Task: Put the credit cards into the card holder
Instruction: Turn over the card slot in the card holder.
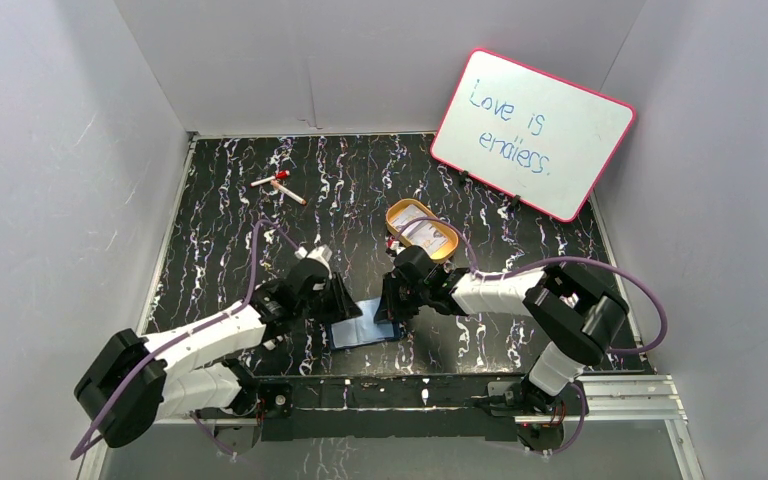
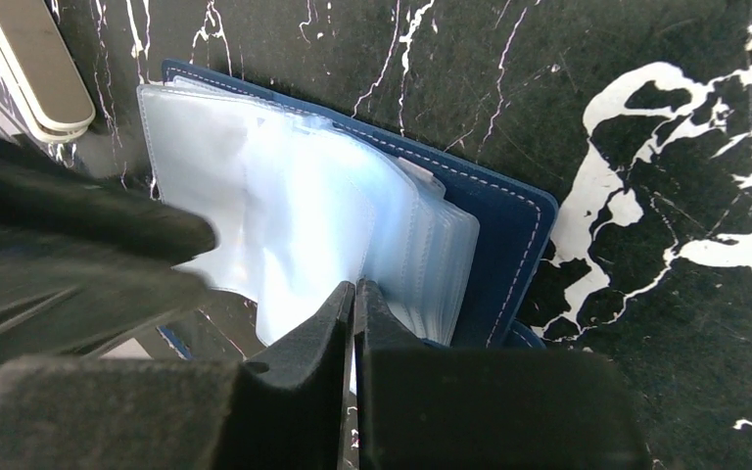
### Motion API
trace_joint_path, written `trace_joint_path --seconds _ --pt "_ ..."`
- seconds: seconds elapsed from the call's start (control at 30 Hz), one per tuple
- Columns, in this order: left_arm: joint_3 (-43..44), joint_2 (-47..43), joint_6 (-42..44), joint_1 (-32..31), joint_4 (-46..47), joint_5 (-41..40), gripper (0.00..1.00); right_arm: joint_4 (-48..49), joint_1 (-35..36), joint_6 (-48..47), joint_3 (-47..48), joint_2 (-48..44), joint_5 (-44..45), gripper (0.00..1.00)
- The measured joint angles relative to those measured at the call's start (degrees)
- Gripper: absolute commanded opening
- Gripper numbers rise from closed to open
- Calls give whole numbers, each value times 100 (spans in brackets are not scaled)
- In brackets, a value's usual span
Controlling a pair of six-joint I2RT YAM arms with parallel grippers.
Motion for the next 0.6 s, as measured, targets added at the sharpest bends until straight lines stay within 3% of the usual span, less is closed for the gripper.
trace_joint_path --seconds 0.2,0.6 --pt "-610 118 -116 0 66 -92 20 -216 31 -7 0 -155 177 22" --pt "-634 205 -120 0 354 -238 20 -1349 28 -389 160 -1351 518 34"
